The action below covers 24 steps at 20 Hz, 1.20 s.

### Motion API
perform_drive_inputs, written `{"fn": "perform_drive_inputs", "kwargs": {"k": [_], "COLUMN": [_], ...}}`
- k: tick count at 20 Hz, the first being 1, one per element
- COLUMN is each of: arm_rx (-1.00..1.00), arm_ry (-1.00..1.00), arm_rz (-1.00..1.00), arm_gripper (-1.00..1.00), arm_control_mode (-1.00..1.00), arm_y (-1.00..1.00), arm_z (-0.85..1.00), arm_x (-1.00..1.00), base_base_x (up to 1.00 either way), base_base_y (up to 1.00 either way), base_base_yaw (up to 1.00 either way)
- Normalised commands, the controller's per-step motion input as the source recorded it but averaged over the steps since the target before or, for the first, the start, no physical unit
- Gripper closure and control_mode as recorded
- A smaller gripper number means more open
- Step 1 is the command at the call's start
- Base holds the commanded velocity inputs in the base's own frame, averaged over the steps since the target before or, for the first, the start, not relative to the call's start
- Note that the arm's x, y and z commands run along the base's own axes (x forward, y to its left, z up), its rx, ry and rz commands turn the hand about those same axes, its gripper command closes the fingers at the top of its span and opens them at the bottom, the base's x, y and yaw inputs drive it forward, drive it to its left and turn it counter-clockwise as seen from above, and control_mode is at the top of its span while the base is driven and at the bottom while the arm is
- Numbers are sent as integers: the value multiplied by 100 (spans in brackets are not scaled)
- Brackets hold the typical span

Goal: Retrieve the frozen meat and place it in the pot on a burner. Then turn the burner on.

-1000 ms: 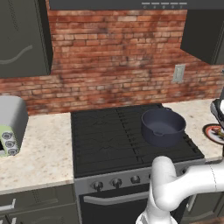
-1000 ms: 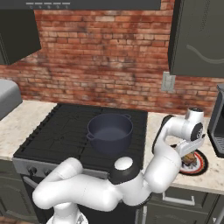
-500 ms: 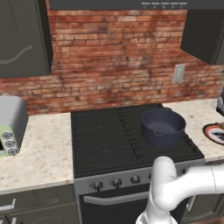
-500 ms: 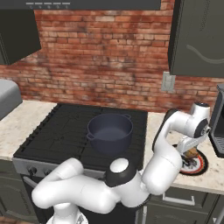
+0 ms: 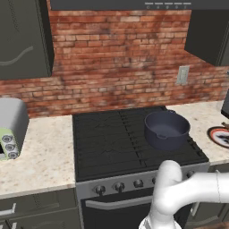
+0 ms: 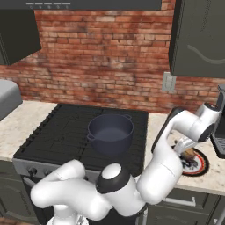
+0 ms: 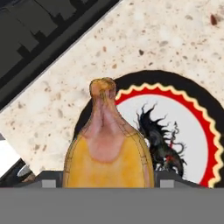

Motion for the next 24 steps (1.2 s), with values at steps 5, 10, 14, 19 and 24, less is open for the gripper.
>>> {"fn": "perform_drive_inputs", "kwargs": {"k": [5,10,14,19,24], "arm_rx": [17,14,14,7,0], "arm_ry": [-20,-26,-25,-18,-7], "arm_rz": [-1,-3,-13,-17,-22], "arm_gripper": [100,100,100,100,100], "arm_control_mode": [-100,-100,-100,-100,-100], "arm_y": [34,53,76,90,83], "arm_z": [67,55,26,9,13], "arm_x": [-44,-32,-20,-16,0], "base_base_x": [0,0,0,0,0], "base_base_y": [0,0,0,0,0], "base_base_yaw": [0,0,0,0,0]}}
